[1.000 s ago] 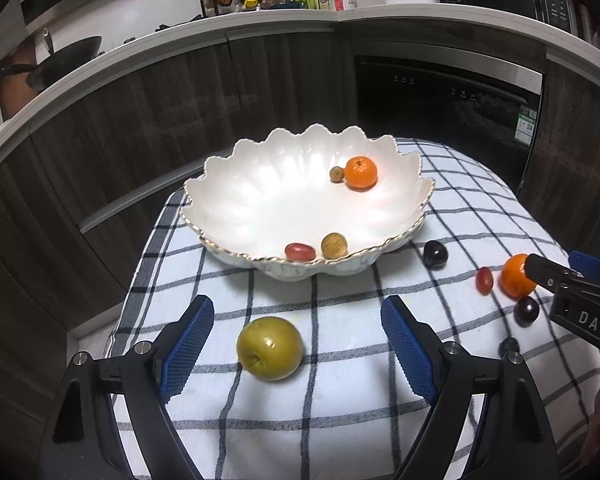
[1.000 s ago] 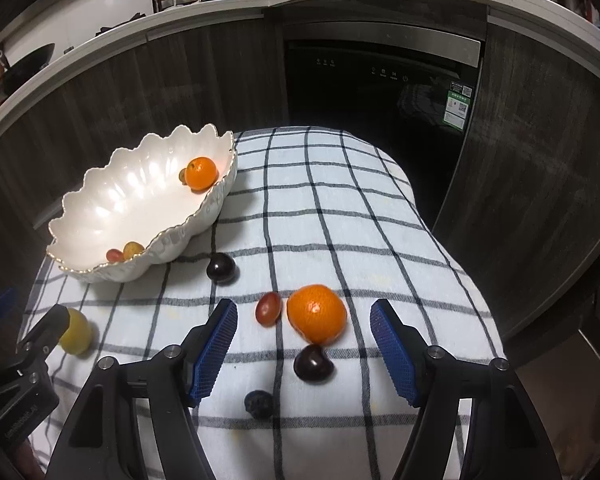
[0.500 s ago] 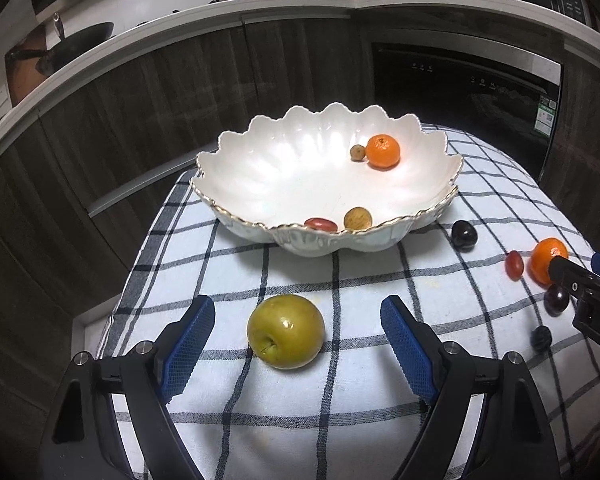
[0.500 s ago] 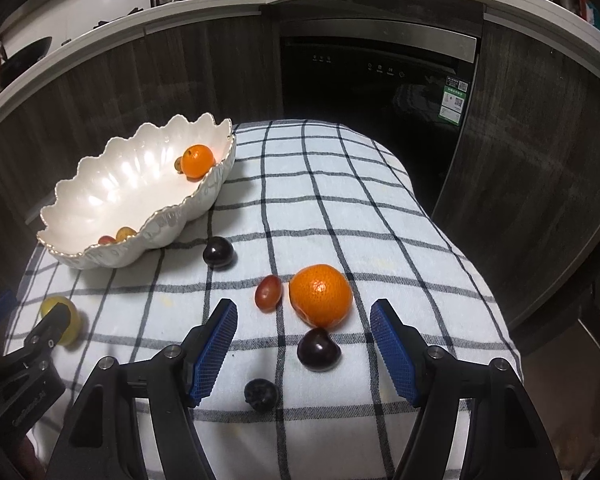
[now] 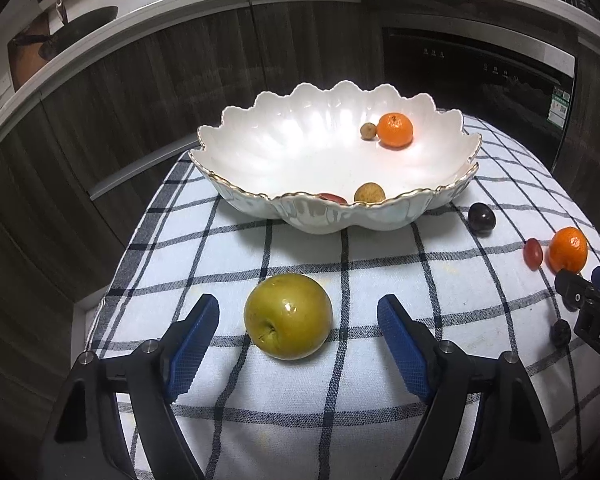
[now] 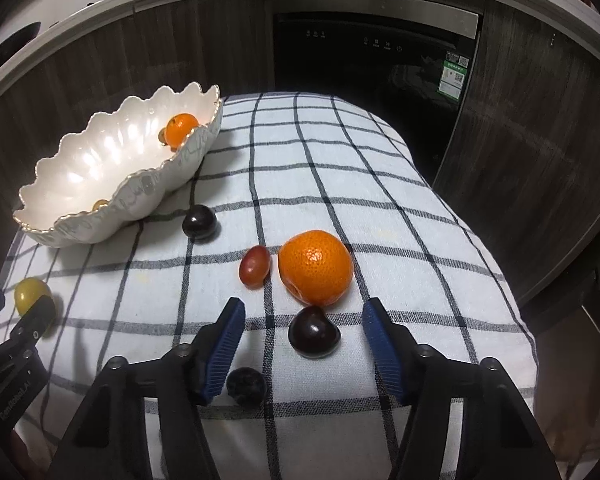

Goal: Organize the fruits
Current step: 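Grasp the green-yellow pear with the left tool while the right tool grasps the dark grape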

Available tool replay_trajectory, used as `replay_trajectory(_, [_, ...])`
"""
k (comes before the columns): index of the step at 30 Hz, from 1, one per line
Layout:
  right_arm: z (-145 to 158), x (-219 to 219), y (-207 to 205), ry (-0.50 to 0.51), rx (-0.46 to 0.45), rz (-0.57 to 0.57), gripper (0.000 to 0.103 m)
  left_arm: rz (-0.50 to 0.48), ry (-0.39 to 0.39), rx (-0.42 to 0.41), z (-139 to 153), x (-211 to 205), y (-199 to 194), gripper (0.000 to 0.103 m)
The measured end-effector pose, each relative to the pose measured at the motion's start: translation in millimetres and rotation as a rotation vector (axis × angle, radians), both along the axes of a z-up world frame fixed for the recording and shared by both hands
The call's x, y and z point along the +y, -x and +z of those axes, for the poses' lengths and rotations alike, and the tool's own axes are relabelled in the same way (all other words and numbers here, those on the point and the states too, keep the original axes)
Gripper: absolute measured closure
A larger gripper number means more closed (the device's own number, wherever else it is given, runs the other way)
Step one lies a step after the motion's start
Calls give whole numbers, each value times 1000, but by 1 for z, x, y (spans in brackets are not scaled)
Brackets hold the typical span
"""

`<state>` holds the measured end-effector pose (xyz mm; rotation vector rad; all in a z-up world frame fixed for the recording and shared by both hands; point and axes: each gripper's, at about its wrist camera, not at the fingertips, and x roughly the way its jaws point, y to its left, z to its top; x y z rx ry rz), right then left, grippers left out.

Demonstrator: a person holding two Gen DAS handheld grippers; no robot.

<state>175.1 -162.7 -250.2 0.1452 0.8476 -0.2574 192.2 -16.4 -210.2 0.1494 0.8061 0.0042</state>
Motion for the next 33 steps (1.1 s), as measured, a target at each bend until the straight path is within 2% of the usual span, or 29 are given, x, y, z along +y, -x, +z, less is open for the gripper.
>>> replay_trajectory(9, [-7,-1,-3,-12,21,-5,44,8,7,40,-8,-1,-5,30])
replay_trajectory(18, [-15,-3,-6,-27,47,-17,45,25,27,82,-17,2,-11,32])
replay_trajectory(23, [-15,-3,-6,-30,44,-20,55,41,54,115,-21,6,-17,42])
replay_trajectory(25, [-14,-3,-6,-33,42,-19,61,48,68,112,-20,8,-17,43])
replay_trajectory(29, [-13,-1,-6,-31,41,-11,68,51,60,97,-18,8,-17,54])
replay_trajectory(31, [-13,-1,-6,-32,41,-12,74,48,67,95,-17,8,-16,54])
replay_trajectory(33, [-13,-1,-6,-33,40,-9,74,46,69,93,-17,8,-16,54])
